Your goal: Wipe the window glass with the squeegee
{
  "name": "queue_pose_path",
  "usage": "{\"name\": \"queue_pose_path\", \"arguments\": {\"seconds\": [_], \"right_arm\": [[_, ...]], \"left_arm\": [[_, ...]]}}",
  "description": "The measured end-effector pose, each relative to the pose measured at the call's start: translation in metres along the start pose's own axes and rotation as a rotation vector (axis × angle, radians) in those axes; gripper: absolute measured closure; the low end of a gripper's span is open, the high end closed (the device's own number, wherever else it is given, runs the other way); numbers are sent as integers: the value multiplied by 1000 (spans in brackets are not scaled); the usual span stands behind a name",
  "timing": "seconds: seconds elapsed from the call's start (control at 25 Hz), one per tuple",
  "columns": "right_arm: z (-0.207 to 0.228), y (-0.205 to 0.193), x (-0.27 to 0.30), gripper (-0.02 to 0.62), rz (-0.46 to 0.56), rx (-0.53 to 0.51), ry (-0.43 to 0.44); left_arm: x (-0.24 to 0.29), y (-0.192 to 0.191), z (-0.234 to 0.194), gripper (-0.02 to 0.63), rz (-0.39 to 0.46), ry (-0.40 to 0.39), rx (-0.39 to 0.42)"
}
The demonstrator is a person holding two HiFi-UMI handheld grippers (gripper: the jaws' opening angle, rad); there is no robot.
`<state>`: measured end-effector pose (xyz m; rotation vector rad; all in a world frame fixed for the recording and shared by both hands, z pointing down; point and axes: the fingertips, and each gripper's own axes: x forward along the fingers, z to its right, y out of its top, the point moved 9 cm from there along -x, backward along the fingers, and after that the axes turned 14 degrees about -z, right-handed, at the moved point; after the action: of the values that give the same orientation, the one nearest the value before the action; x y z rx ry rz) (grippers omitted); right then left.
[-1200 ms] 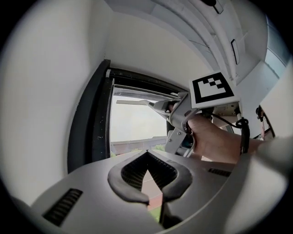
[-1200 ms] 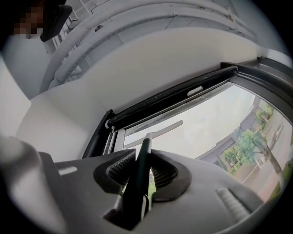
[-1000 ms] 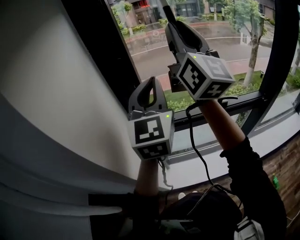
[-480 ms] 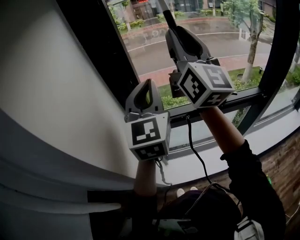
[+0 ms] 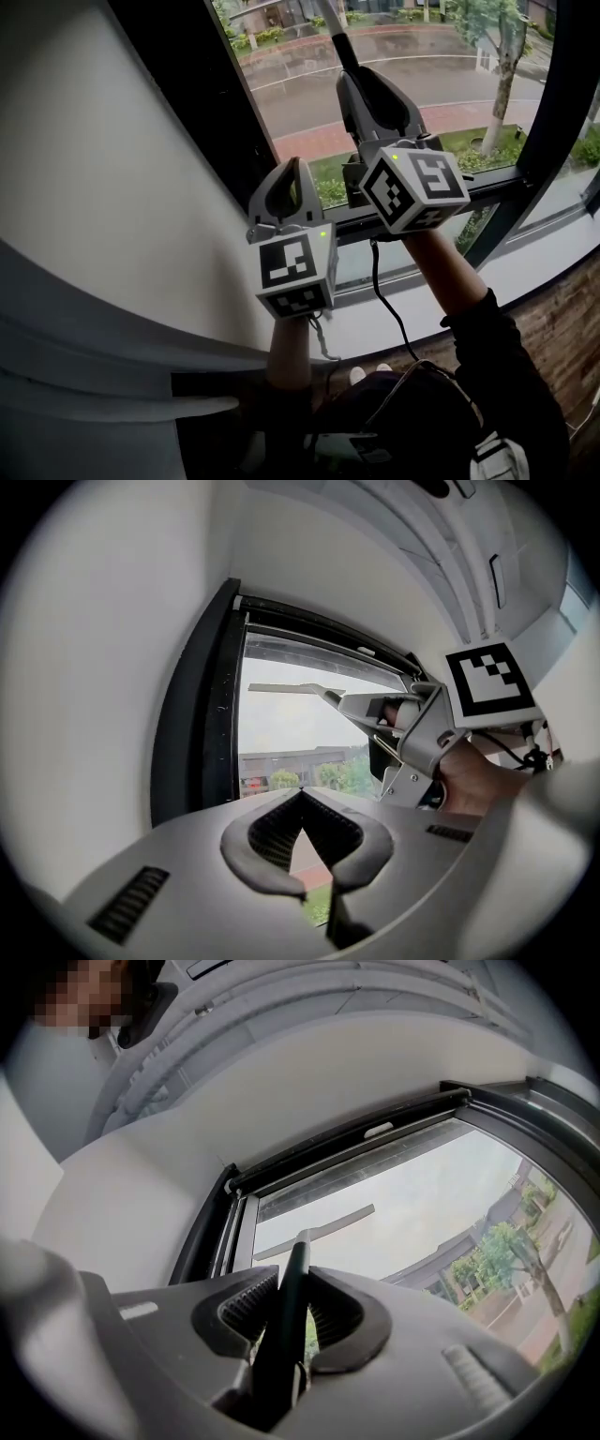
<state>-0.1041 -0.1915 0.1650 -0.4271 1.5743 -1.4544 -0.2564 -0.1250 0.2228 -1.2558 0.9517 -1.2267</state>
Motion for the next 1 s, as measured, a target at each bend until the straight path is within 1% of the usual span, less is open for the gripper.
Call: {"name": "queue_pose_path", "arguments": {"seconds": [0.24, 0.4, 0.6, 1.0], "right_arm": [[1, -12, -13, 499, -32, 6, -11], [2, -23, -22, 499, -54, 11, -15], [1, -37, -30, 499, -83, 24, -23], [2, -68, -51, 499, -138, 59, -37]], "left_arm": [[2, -13, 3, 604, -28, -21, -11], [4, -25, 5, 604, -37, -19, -17], [5, -35, 6, 604, -69, -38, -37], [6, -61, 3, 604, -109, -27, -71]]}}
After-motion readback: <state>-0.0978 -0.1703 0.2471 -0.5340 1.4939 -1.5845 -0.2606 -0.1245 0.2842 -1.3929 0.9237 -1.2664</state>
